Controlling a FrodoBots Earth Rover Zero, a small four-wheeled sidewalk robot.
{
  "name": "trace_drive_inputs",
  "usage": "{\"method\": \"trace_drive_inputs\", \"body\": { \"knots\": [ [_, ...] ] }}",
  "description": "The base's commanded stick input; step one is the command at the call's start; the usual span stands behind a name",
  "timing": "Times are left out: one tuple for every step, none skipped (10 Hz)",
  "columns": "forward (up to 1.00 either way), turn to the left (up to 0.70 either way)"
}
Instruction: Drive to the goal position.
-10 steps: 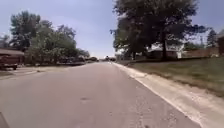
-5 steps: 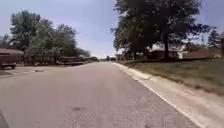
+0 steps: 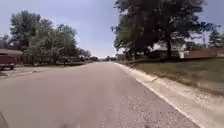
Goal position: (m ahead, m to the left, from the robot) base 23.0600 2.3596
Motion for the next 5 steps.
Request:
{"method": "trace_drive_inputs", "body": {
  "knots": [
    [0.7,0.0],
    [0.7,0.0],
    [0.7,0.0],
    [0.7,0.0],
    [0.7,0.0]
  ]
}}
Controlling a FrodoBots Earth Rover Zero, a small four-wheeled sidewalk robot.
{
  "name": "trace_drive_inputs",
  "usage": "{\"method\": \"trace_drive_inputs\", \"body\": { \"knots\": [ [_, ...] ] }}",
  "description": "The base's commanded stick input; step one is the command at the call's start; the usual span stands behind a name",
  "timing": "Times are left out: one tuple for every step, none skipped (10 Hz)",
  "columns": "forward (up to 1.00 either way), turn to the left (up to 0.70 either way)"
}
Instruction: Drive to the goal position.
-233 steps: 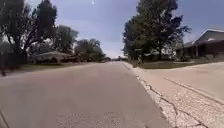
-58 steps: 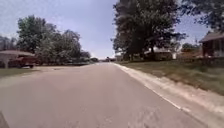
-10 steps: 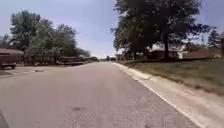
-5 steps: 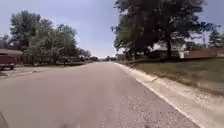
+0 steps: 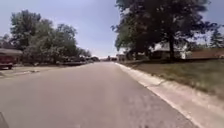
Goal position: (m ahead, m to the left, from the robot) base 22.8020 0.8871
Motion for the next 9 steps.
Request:
{"method": "trace_drive_inputs", "body": {
  "knots": [
    [0.7,0.0],
    [0.7,0.0],
    [0.7,0.0],
    [0.7,0.0],
    [0.7,0.0],
    [0.7,0.0],
    [0.7,0.0],
    [0.7,0.0],
    [0.7,0.0]
  ]
}}
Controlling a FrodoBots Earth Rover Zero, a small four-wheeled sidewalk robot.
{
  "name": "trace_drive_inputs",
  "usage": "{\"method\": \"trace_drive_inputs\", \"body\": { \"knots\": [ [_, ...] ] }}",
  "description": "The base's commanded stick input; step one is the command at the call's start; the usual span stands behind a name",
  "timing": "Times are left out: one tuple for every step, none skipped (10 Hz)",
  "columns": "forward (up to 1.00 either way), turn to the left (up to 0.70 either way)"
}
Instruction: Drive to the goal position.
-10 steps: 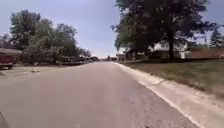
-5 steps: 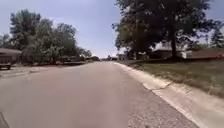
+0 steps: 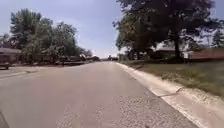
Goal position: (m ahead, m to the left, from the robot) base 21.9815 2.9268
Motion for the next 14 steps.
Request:
{"method": "trace_drive_inputs", "body": {
  "knots": [
    [0.7,0.0],
    [0.7,0.0],
    [0.7,0.0],
    [0.7,0.0],
    [0.7,0.0],
    [0.7,0.0],
    [0.7,0.0],
    [0.7,0.0],
    [0.7,0.0],
    [0.7,0.0],
    [0.7,0.0],
    [0.7,0.0],
    [0.7,0.0],
    [0.7,0.0]
  ]
}}
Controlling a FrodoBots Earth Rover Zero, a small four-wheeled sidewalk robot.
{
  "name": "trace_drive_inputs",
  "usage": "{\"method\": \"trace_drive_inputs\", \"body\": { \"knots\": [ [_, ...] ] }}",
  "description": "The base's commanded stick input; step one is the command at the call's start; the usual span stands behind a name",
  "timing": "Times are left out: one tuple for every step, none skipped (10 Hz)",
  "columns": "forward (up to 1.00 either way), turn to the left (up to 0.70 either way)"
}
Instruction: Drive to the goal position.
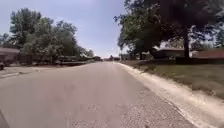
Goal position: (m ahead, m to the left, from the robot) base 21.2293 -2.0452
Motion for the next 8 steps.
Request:
{"method": "trace_drive_inputs", "body": {
  "knots": [
    [0.7,0.0],
    [0.7,0.0],
    [0.7,0.0],
    [0.7,0.0],
    [0.7,0.0],
    [0.7,-0.05],
    [0.7,-0.23],
    [0.7,-0.35]
  ]
}}
